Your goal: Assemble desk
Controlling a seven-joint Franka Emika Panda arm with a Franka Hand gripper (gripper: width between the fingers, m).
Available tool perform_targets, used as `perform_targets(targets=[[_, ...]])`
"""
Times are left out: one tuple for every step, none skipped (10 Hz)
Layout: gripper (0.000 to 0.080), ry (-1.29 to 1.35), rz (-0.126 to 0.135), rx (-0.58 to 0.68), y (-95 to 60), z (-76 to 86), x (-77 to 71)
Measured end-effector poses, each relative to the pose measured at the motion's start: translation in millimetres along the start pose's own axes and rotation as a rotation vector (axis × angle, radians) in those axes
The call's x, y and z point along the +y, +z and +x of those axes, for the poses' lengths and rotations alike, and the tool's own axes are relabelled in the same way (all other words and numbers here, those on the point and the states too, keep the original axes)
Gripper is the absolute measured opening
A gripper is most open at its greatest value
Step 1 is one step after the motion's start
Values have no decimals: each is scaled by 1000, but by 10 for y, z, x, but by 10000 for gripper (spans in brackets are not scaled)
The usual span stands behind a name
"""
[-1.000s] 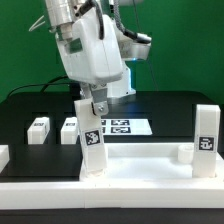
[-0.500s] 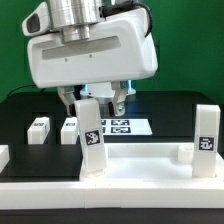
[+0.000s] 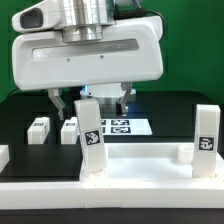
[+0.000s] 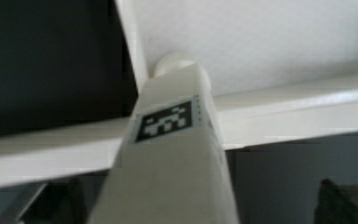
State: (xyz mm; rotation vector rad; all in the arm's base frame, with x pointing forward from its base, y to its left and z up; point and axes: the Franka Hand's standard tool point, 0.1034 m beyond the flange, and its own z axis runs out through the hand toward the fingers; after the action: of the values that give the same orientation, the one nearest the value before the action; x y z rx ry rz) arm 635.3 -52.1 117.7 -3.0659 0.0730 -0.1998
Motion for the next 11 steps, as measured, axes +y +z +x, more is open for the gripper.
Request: perform_targets(targets=[[649, 11, 4, 2, 8, 2, -27], [649, 24, 5, 2, 9, 1, -20], [525, 36, 5, 2, 9, 0, -21], [388, 64, 5, 2, 10, 0, -22], [295, 129, 1, 4, 5, 3, 15], [295, 208, 0, 3, 11, -1, 29], [295, 276, 0, 4, 12, -3, 36], [295, 427, -4, 13, 18, -6, 56], [295, 560, -6, 28, 24, -8, 77], [295, 744, 6, 24, 23, -21, 100], [295, 955, 29, 3, 26, -46, 109]])
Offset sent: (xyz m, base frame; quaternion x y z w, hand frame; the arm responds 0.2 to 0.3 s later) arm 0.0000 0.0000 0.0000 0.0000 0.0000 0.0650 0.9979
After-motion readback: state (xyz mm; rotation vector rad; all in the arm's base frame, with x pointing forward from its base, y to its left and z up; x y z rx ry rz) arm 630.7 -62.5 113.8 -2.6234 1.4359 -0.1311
